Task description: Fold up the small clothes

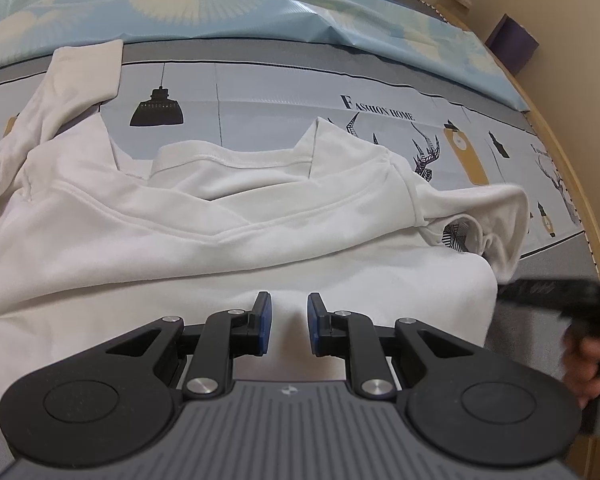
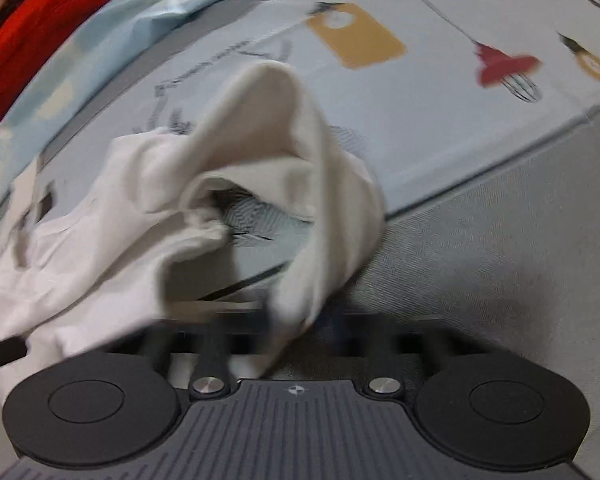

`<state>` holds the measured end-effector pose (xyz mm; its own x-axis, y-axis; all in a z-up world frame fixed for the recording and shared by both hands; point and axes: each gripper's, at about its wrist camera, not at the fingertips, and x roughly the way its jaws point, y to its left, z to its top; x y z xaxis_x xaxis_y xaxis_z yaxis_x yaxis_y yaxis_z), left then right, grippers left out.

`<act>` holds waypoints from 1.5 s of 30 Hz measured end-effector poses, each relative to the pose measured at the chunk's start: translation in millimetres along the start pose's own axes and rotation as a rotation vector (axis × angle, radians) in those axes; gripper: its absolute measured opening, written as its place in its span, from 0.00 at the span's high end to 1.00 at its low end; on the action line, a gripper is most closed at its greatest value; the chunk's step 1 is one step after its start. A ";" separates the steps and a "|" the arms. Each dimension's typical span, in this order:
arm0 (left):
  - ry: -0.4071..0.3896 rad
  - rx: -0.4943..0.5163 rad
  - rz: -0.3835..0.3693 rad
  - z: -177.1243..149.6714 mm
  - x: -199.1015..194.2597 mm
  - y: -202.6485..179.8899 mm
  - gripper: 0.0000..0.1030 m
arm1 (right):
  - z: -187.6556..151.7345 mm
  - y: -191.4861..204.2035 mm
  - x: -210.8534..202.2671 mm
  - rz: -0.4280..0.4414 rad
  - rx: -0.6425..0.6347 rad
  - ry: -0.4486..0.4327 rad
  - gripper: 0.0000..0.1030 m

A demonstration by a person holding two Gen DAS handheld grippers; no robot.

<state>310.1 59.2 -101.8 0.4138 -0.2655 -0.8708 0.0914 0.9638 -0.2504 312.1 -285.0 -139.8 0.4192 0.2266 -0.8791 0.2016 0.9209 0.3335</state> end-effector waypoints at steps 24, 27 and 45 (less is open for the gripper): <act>0.001 -0.004 0.016 -0.5 -1.4 9.1 0.81 | 43.1 -63.1 -20.5 -0.153 0.235 -0.328 0.47; 0.007 -0.002 0.017 0.0 0.3 10.3 0.81 | 42.3 -80.1 -6.3 -0.155 0.344 -0.344 0.51; 0.019 0.007 0.021 3.0 7.8 12.0 0.78 | 51.1 -157.3 -24.7 -0.429 0.454 -0.447 0.81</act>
<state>317.2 68.7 -110.3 0.3987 -0.2458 -0.8835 0.0898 0.9692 -0.2291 315.3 -451.7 -153.1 0.5210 -0.3593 -0.7743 0.7303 0.6572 0.1864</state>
